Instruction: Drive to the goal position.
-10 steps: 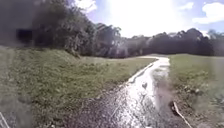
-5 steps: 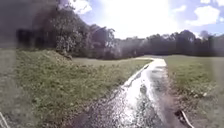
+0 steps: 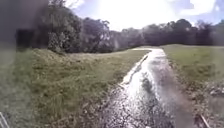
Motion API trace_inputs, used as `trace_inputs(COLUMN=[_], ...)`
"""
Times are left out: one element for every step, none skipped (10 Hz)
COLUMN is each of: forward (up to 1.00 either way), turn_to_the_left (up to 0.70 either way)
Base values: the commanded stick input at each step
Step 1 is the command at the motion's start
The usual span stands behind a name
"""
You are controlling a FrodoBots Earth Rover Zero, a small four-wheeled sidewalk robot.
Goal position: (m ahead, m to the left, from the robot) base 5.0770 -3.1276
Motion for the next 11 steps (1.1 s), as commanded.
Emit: trace_inputs(forward=[0.46, 0.0, 0.0, 0.0, 0.0, 0.0, 0.0, 0.0, 0.0, 0.0, 0.0], turn_to_the_left=[-0.47, -0.69, -0.61, -0.53, -0.45, -0.37, -0.3, -0.22, -0.14, -0.06, 0.0])
